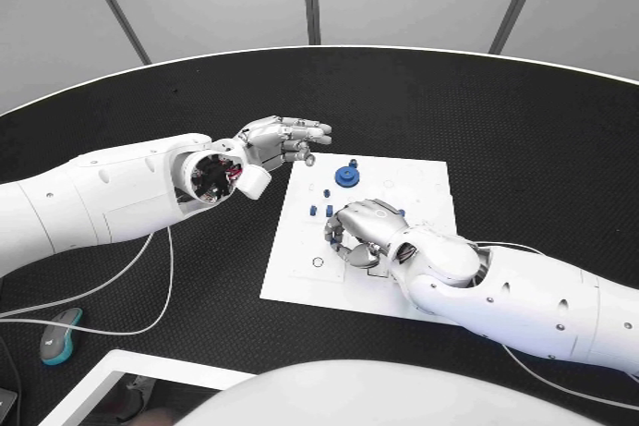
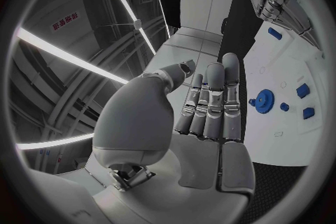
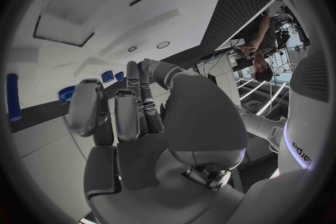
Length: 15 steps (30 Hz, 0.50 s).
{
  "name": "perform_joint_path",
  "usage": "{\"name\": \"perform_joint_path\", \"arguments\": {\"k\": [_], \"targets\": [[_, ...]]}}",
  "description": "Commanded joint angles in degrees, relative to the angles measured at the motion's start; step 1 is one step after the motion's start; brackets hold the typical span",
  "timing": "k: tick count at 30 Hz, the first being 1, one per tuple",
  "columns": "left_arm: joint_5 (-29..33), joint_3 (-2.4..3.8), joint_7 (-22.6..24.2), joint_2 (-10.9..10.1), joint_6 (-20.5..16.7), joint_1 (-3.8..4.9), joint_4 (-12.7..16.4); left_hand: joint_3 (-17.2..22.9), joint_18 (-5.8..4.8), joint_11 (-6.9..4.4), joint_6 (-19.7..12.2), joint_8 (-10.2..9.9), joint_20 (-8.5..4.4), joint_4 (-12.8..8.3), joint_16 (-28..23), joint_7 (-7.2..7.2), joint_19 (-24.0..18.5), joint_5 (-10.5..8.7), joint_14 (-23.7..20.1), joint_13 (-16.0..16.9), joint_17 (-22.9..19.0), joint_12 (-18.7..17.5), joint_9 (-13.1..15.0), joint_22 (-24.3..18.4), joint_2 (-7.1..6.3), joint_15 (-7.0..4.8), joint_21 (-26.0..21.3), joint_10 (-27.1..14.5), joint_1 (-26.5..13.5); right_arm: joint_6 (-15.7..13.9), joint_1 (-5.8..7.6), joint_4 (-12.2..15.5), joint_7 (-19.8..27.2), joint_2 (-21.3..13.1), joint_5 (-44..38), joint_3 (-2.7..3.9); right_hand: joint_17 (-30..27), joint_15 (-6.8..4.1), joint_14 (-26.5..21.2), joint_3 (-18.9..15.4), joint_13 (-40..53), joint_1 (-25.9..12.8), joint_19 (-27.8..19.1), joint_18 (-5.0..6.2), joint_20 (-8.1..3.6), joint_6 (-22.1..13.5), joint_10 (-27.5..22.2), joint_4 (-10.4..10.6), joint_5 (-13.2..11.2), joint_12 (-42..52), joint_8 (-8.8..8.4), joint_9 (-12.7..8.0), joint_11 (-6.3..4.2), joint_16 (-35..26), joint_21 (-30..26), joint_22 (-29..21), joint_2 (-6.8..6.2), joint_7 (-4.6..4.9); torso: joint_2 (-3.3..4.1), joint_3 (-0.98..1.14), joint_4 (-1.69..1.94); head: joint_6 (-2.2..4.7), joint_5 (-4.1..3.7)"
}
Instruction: Assemble the parts on the task board
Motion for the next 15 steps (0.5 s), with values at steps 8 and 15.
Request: {"name": "perform_joint_path", "arguments": {"k": [8,15], "targets": [[0.0,0.0,-0.1,0.0,0.2,0.0,-0.1,-0.4,0.46,0.03,-0.4,-0.2,0.35,0.0,0.3,-0.02,-0.1,-0.08,-0.4,0.1,-0.1,0.2,-0.1,-0.1,0.12,0.13,-0.3,-0.4,0.5,-0.6,0.29,0.8,2.4,-1.7,5.7,0.08,0.2,-0.27,2.6,0.4,0.0,0.0,1.3,-0.83,-0.12,0.3,0.6,0.1,0.3,0.1,0.36,0.1,-0.03,0.5,0.6,7.2,0.43,-0.13,-0.04,-0.12,0.1,0.01,0.13],[0.0,-0.01,-0.3,-0.1,0.3,-0.01,-0.1,-0.4,0.45,0.08,-0.5,-0.3,0.37,0.1,0.4,0.02,-0.1,-0.07,-0.4,0.1,-0.1,0.2,-0.1,-0.1,0.19,0.17,-0.3,-0.5,0.5,0.4,1.3,1.4,4.0,-3.0,17.3,0.49,0.4,-0.29,2.6,0.4,0.0,-0.1,1.4,-0.86,-0.13,0.4,0.7,0.1,0.3,0.1,0.4,0.2,-0.04,0.6,0.8,7.3,0.46,-0.16,-0.04,-0.16,0.05,0.01,0.45]]}}
